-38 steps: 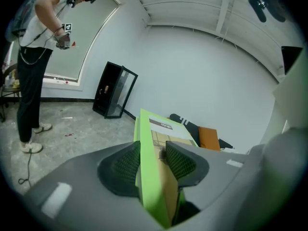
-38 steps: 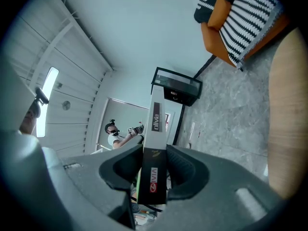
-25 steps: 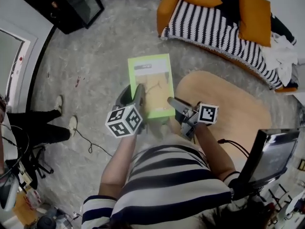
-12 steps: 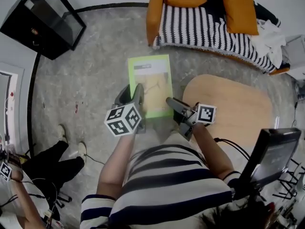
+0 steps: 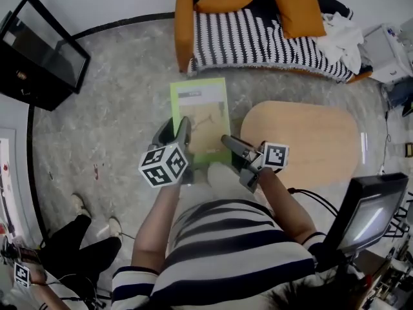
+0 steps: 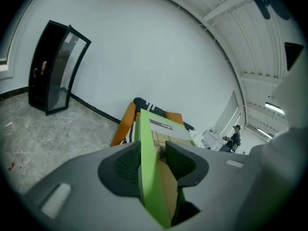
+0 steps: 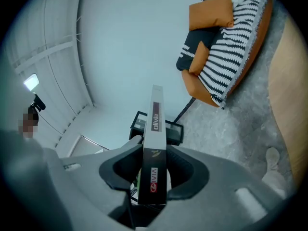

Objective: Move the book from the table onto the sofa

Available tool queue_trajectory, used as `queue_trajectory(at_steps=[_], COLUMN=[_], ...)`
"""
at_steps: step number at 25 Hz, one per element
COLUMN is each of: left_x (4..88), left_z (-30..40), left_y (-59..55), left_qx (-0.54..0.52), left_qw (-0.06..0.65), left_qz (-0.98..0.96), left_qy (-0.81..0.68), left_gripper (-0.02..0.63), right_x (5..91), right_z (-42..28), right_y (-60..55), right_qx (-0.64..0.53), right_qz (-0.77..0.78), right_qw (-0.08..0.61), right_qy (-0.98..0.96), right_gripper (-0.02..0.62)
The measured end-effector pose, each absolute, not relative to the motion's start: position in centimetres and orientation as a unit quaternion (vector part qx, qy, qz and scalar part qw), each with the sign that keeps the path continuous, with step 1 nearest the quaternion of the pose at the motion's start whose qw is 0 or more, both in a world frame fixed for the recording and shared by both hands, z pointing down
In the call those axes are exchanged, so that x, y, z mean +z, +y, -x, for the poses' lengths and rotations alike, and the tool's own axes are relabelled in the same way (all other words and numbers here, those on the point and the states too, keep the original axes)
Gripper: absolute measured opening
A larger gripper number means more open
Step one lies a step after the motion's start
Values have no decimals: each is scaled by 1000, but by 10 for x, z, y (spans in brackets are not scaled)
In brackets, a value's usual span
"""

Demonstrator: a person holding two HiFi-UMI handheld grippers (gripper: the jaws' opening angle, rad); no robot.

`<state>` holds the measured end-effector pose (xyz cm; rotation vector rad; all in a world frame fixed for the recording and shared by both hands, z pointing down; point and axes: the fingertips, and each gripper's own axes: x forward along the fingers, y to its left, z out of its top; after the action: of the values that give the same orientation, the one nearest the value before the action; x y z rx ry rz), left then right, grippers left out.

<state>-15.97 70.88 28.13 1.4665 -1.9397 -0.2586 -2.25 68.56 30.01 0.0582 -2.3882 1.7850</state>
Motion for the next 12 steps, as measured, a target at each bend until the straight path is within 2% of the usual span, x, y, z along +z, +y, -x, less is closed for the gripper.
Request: queue_trajectory(at_steps=[12], left_x=[276], left_z=[198], left_y=[617], left_qx=[-82], left_qw=[335], left_qz=[-579], left_qy=[-739], left_gripper=[158], right_x=[299], right_z=[60], right_y=[599], right_qx=[602], right_qz=[-28], right_qw=[59], right_qy=[-795], right_gripper=[149])
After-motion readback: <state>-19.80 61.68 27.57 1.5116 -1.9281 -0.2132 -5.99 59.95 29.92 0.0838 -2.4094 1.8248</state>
